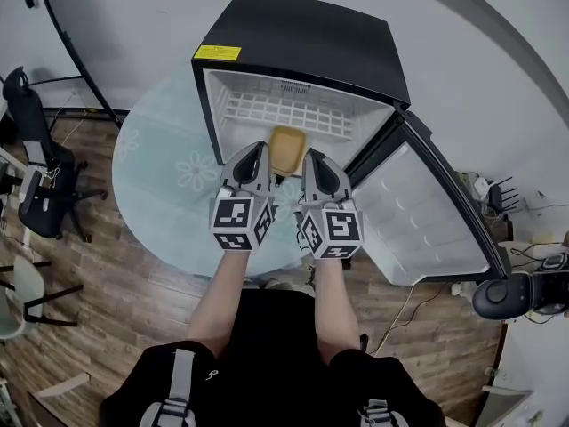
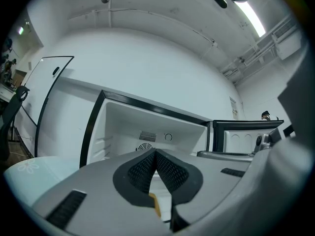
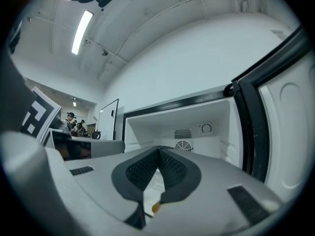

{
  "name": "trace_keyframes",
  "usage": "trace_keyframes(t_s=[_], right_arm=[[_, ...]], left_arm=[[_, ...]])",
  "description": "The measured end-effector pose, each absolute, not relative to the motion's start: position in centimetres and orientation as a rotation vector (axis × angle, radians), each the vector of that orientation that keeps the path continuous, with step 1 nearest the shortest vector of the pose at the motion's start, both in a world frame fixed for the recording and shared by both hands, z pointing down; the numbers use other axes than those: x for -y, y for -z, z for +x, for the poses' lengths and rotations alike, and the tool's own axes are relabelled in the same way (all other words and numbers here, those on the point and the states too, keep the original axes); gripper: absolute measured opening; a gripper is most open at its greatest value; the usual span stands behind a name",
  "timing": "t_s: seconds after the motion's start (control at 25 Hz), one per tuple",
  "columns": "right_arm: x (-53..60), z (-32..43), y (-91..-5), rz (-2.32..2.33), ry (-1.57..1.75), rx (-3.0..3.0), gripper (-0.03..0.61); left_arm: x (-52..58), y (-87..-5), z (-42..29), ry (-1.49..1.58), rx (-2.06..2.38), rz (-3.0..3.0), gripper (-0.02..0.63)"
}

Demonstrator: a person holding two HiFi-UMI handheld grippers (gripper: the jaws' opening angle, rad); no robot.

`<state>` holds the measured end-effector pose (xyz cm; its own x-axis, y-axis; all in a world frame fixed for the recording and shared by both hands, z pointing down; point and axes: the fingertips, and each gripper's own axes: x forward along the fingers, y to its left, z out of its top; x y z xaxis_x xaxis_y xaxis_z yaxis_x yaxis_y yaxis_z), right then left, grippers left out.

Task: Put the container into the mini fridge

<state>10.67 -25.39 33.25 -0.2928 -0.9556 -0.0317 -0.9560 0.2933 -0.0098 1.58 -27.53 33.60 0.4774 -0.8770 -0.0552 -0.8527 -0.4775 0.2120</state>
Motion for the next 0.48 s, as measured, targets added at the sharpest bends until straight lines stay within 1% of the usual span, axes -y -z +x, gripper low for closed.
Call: trace_keyframes(t_s=[0.48], right_arm=[[25.5, 11.8, -33.2, -1.862, -0.010, -2.472, 0.003]], left_arm=[[27.6, -33.9, 3.0, 0.214, 1.480, 2.594, 0.000]])
